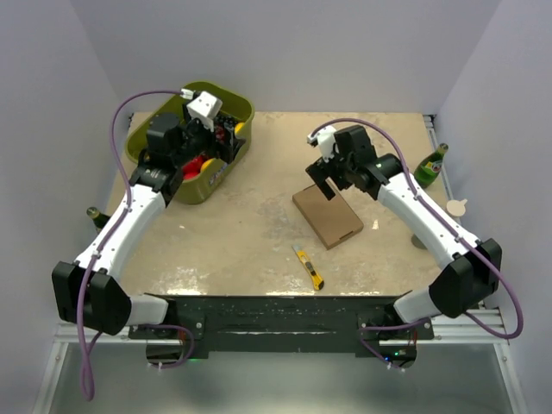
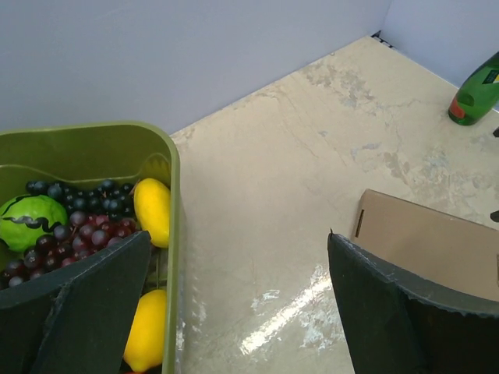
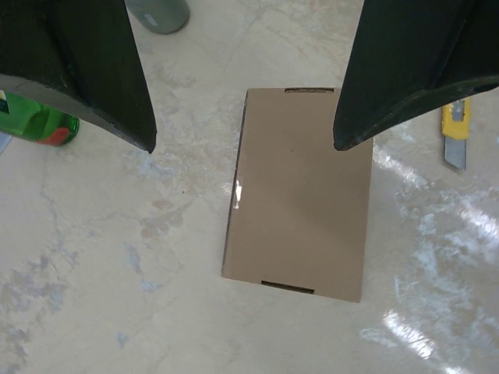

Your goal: Unpack the express box

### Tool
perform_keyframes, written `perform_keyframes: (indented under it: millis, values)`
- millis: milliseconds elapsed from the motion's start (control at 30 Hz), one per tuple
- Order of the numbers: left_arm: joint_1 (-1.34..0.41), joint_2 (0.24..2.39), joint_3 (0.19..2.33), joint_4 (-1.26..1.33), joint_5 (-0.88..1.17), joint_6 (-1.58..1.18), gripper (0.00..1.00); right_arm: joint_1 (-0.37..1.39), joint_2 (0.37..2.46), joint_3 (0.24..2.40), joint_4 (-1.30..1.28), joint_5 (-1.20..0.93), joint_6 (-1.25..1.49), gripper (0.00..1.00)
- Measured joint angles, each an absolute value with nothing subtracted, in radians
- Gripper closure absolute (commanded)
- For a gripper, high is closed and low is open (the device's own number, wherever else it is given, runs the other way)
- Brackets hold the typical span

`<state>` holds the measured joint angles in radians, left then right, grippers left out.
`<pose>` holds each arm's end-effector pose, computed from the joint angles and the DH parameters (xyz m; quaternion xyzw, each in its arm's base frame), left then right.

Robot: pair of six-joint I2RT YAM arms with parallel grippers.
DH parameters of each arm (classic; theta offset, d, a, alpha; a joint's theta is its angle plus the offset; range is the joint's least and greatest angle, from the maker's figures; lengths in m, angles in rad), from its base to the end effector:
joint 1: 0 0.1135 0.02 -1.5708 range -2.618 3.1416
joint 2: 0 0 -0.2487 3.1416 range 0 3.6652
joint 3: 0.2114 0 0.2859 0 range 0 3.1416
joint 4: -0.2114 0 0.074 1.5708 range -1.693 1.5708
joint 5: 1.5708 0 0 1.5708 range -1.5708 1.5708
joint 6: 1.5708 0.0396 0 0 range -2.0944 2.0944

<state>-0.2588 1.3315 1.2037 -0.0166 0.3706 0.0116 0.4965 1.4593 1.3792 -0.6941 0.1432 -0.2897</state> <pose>0.3402 -0.1049 0.3630 0.2196 0.7203 -0.2176 0.6210 0.3163 0.1649 0.3189 -0.3265 0.8599 -0.0257 0.3916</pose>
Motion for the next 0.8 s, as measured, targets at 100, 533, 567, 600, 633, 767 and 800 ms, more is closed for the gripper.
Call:
perform_keyframes:
  millis: [100,533,567,600,633,767,800]
  values:
    - [-0.259,1.314,1.193,-0.017,0.380,0.012,0.00,0.496,1.459,1.377,-0.725,0.050,-0.360,0.08]
    - [-0.257,1.174,1.113,-0.026,0.464,0.044,0.00,0.750,1.577,1.204,-0.744,-0.115,-0.363,0.26]
    - [-0.255,1.162,1.110,-0.026,0.468,0.046,0.00,0.768,1.577,1.188,-0.740,-0.109,-0.342,0.26]
    - [-0.251,1.153,1.108,-0.024,0.471,0.046,0.00,0.783,1.576,1.169,-0.732,-0.101,-0.315,0.27]
    - [-0.244,1.140,1.105,-0.025,0.476,0.046,0.00,0.789,1.576,1.153,-0.727,-0.096,-0.289,0.27]
    - [-0.196,1.099,1.097,-0.026,0.487,0.043,0.00,0.790,1.582,1.098,-0.719,-0.070,-0.195,0.28]
    - [-0.186,1.091,1.097,-0.025,0.488,0.040,0.00,0.790,1.583,1.089,-0.719,-0.067,-0.178,0.33]
